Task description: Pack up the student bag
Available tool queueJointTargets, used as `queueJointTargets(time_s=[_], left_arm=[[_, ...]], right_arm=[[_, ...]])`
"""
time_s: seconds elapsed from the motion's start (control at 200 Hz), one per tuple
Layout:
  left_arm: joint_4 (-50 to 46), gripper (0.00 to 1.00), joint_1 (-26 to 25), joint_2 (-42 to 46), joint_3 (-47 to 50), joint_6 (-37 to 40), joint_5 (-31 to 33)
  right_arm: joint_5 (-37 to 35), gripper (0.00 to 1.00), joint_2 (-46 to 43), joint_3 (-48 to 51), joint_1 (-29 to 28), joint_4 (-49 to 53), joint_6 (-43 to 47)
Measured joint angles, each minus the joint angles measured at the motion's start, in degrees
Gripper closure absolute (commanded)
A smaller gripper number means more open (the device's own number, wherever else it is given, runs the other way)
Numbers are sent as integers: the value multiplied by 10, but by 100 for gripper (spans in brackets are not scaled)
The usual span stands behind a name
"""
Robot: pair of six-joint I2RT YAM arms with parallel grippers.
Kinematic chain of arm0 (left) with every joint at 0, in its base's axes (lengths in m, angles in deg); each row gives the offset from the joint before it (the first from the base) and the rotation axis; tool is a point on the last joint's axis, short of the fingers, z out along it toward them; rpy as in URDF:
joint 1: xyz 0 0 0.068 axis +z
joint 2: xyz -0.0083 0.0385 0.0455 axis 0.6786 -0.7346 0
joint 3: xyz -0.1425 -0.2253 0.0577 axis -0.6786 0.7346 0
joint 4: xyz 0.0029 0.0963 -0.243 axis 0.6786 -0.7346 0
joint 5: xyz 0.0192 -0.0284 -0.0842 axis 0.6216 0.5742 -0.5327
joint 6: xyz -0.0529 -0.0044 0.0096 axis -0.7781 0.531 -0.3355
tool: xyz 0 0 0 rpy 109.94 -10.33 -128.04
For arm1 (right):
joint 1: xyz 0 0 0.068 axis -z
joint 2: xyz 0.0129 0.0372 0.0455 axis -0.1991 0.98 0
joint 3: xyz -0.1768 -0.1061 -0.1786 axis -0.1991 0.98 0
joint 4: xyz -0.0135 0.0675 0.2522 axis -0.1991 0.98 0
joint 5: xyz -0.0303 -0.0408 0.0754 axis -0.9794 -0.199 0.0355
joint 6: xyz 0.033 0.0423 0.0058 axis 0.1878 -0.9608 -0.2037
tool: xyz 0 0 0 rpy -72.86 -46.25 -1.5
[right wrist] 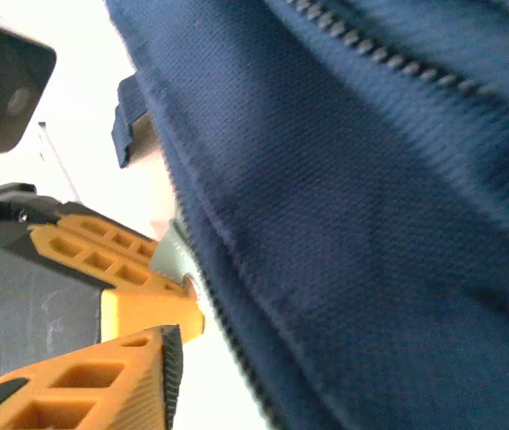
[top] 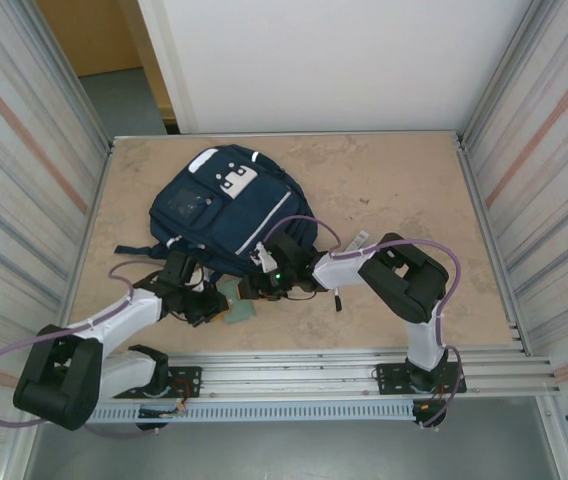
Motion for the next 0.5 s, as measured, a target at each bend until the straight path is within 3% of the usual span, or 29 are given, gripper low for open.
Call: queueJointTargets(time_s=[0.185, 0.371, 0.496], left_arm=[[36, 90, 1, -9, 10, -2, -21], [50, 89, 1, -14, 14, -3, -32], [50, 88, 0, -8, 15, -4, -29]], right_arm=[[-12, 53, -10, 0, -7, 26, 10], [-14, 70, -3, 0, -6, 25, -5], [-17, 75, 0, 0, -5, 29, -9]])
